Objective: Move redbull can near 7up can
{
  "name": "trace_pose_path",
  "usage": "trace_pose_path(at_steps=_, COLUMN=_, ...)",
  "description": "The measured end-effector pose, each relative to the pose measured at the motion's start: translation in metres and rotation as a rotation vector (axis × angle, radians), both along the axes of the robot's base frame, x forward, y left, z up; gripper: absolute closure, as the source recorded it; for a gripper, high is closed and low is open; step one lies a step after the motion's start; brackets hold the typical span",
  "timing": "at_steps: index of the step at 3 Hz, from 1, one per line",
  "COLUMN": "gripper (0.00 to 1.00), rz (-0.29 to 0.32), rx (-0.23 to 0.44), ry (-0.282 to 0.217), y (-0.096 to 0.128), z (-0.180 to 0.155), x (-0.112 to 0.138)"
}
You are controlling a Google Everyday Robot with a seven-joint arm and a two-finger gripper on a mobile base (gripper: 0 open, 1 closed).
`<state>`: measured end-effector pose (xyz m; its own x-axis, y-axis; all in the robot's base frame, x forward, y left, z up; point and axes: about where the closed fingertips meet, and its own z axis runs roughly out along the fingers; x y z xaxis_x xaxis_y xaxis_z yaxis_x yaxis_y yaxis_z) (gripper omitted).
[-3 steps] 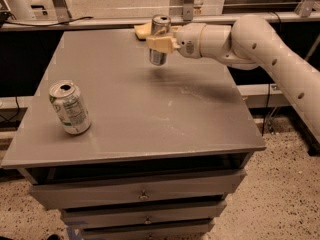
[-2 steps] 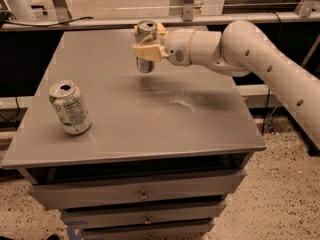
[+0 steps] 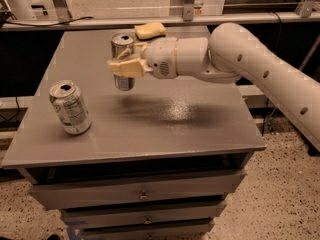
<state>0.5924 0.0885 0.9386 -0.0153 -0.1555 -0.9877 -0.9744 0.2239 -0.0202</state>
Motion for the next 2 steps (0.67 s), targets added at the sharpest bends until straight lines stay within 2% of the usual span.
trace_pose_path(at_steps=1, gripper=1.00, rz=0.079, rx=0.000, ry=0.032, y=0.012, z=-0.004, x=-0.042)
trace_pose_path(at_steps=2, gripper=1.00, rz=0.144, rx=0.019, ry=0.055, y=0.014, z=-0.018, x=-0.069)
